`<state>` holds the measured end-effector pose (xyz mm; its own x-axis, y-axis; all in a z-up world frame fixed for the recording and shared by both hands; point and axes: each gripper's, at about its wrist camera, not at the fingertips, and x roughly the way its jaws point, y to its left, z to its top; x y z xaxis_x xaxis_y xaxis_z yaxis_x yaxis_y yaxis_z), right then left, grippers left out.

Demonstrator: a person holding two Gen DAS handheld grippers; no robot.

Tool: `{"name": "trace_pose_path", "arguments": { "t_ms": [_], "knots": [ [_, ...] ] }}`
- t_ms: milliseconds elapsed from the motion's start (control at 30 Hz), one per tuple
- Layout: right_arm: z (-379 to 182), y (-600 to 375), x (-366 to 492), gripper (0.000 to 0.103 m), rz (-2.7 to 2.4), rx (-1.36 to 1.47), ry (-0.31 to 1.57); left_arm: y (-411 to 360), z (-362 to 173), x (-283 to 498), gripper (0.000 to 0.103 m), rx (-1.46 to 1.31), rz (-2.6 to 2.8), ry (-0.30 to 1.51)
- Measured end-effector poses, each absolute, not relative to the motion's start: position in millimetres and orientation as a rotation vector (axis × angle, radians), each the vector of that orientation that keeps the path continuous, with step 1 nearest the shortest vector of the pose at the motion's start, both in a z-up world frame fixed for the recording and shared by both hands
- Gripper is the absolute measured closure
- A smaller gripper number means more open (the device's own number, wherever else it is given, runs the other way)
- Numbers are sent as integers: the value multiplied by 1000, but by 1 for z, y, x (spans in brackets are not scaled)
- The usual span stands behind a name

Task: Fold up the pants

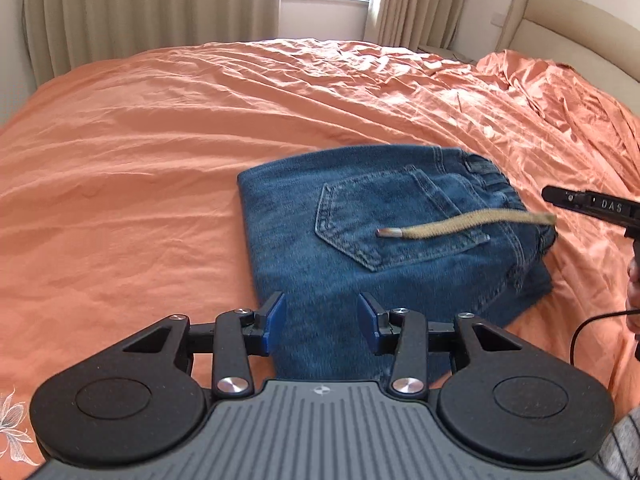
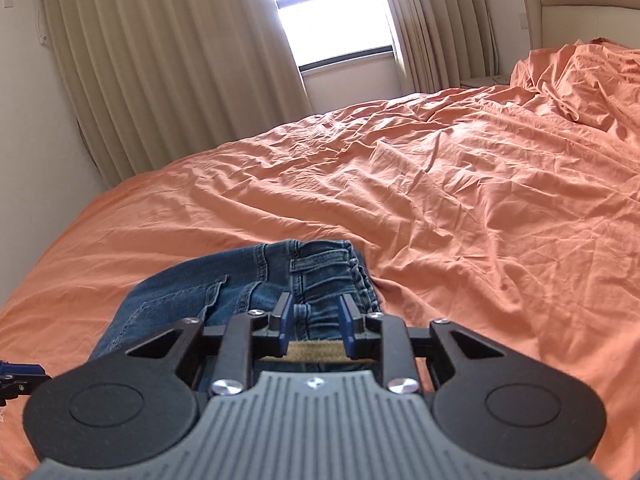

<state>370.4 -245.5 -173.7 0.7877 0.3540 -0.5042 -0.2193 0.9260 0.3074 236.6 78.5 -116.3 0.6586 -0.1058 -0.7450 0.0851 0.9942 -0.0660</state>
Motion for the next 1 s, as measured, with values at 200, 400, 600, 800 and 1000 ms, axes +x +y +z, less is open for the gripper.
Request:
{"name": "trace_pose_path", "arguments": {
  "t_ms": [200,400,600,800,1000],
  "knots": [
    [-203,-240,374,86,325,165,675,64,-135,204,41,74,-118,848],
    [-222,-239,380,87,310,165,745,57,-156,191,40,120,-109,888],
    [-223,-240,381,88,312,174,742,46,-167,197,73,292,-54,901],
    [-223,-240,383,88,307,173,749,37,-151,177,83,443,-70,823],
    [-228,-240,382,88,334,154,765,73,-187,190,87,147,-5,986]
  ]
}}
